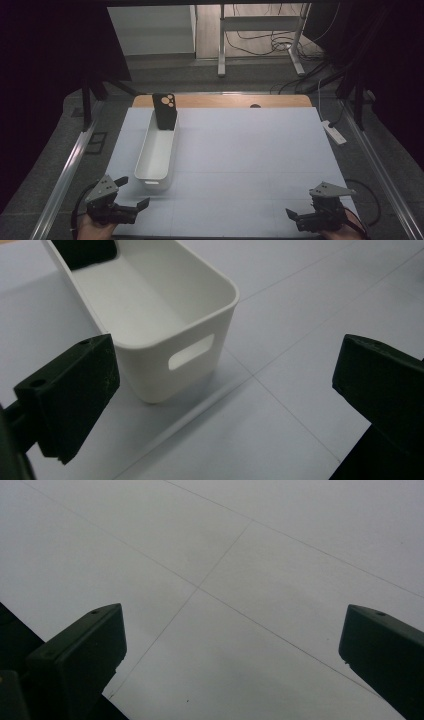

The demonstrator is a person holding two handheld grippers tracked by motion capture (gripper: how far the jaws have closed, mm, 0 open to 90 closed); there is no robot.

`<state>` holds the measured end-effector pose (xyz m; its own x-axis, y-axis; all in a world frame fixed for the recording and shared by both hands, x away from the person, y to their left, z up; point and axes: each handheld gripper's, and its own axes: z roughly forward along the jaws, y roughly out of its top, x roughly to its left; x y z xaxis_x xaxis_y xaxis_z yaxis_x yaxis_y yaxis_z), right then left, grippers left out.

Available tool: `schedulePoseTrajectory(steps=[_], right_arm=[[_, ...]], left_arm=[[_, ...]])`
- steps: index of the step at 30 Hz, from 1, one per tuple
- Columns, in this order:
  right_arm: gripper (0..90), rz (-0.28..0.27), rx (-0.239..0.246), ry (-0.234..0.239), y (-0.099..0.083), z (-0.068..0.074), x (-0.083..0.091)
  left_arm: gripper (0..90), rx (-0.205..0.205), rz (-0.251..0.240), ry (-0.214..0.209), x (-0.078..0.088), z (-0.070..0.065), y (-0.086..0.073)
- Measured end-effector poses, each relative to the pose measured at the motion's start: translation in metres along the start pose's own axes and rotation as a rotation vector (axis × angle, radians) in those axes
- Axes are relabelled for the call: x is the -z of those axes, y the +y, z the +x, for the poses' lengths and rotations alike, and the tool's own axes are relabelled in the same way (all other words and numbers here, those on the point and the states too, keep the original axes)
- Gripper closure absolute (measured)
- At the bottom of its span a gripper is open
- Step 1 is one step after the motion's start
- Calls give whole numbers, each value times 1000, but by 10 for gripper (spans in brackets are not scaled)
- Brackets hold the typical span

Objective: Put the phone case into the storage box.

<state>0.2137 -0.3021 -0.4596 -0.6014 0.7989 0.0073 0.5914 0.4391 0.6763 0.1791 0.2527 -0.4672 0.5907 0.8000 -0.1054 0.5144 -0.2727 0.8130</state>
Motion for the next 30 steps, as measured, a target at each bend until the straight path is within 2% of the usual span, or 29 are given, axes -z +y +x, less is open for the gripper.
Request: schedulePoseTrajectory(steps=[8,15,30], right_arm=[[0,1,1,0,0,0,0],[0,2,6,0,0,1,0],[0,3,5,0,0,1,0]], left_arm=[[0,14,9,26,4,-4,-11],[0,12,39,58,6,-7,-18],[0,50,81,70,5,-8,-32]])
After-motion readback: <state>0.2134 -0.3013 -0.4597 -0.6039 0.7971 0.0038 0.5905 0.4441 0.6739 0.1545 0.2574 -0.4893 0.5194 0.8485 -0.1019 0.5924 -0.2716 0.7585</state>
